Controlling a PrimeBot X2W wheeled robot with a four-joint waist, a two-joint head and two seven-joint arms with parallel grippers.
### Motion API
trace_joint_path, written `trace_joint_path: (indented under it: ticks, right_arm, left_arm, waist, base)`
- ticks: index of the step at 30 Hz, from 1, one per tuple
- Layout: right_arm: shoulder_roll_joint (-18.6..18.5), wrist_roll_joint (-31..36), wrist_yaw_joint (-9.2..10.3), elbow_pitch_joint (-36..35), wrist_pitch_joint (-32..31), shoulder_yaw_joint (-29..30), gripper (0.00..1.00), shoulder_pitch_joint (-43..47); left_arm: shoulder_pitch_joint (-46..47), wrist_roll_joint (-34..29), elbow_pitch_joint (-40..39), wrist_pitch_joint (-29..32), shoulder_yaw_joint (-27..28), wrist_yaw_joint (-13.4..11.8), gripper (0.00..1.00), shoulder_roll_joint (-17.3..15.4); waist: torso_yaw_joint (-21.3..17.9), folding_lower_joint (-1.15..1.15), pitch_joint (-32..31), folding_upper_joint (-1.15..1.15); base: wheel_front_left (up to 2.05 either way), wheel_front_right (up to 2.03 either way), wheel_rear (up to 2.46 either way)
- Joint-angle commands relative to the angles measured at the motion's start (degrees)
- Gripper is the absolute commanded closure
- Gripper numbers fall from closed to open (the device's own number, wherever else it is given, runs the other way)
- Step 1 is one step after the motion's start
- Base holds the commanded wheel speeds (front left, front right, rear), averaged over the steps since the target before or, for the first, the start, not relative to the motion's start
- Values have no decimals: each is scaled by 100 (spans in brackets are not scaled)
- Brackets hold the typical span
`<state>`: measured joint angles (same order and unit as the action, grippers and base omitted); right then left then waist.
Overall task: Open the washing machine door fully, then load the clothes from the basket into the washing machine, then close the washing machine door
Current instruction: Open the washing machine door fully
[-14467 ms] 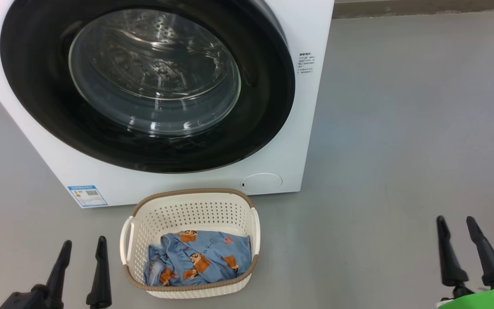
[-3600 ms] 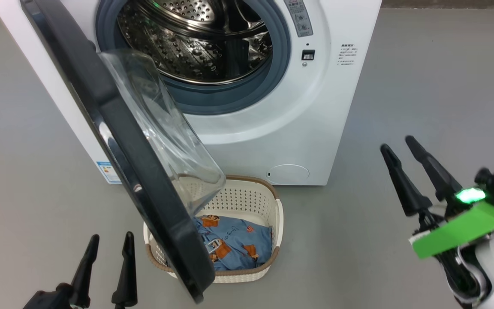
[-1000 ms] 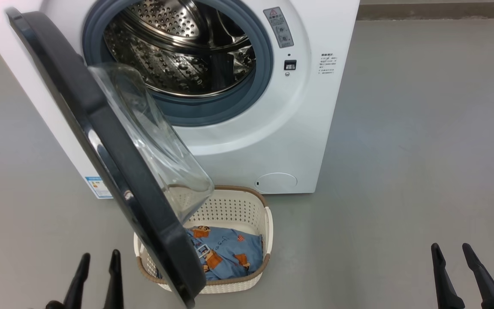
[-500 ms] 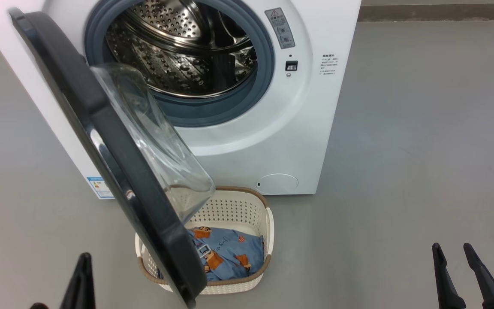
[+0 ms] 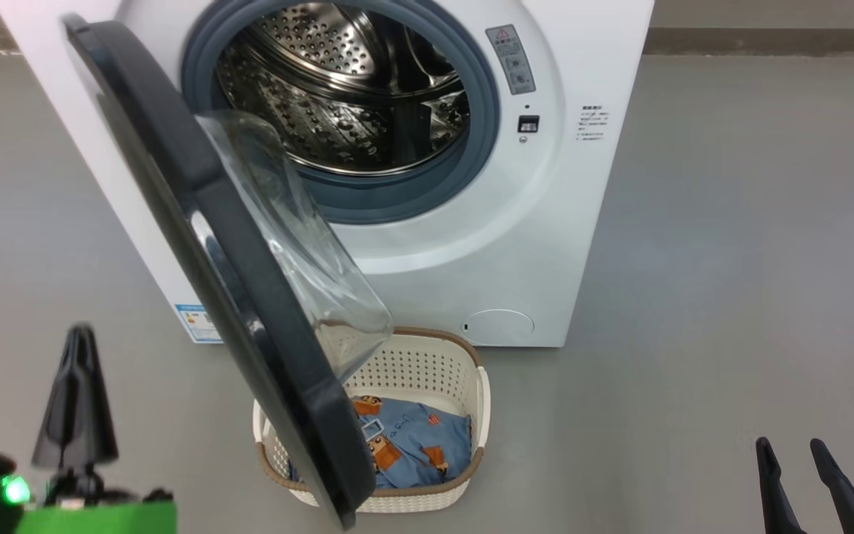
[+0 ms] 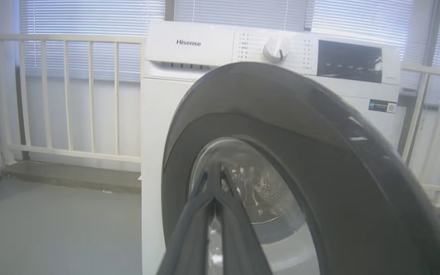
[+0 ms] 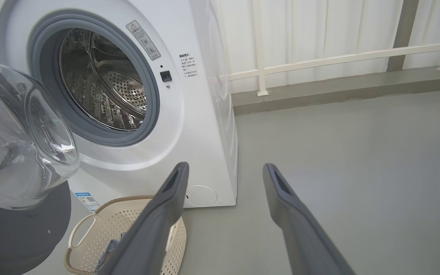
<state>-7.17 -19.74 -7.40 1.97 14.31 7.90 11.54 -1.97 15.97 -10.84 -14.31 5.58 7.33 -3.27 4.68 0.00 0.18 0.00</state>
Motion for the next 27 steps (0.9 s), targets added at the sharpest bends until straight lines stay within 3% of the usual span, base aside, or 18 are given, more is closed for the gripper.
trace_joint_path:
  ticks: [1, 10, 12, 15, 20, 27]
  right_arm:
    - [-94, 60, -9, -128, 69, -101, 0, -36]
    - [-51, 58, -9, -139, 69, -13, 0, 8]
    - [-29, 61, -9, -148, 69, 10, 0, 15]
    - [5, 64, -9, -161, 69, 32, 0, 24]
    - [39, 54, -9, -148, 69, 37, 0, 26]
    - [60, 52, -9, -135, 69, 42, 0, -33]
  left_arm:
    - [477, -62, -454, 186, 33, 15, 100, -113]
    - [1528, -140, -1760, 1500, -1148, -104, 100, -27]
    - [1685, -84, -1933, 1784, -1636, -194, 100, 5]
    - [1744, 137, -2056, 2090, -2404, -439, 100, 30]
    - [1576, 737, -1957, 2193, -3581, -1092, 100, 37]
    - [1297, 1212, -1336, 2104, -4289, -1597, 100, 38]
  waist:
    - [93, 0, -58, 0]
    - [396, 0, -149, 0]
    - [478, 0, -157, 0]
    - [575, 0, -160, 0]
    - [706, 0, -142, 0]
    - [837, 0, -76, 0]
  base:
    - [0, 0, 0]
    - [0, 0, 0]
    - [0, 0, 0]
    - [0, 0, 0]
    - [0, 0, 0]
    - [0, 0, 0]
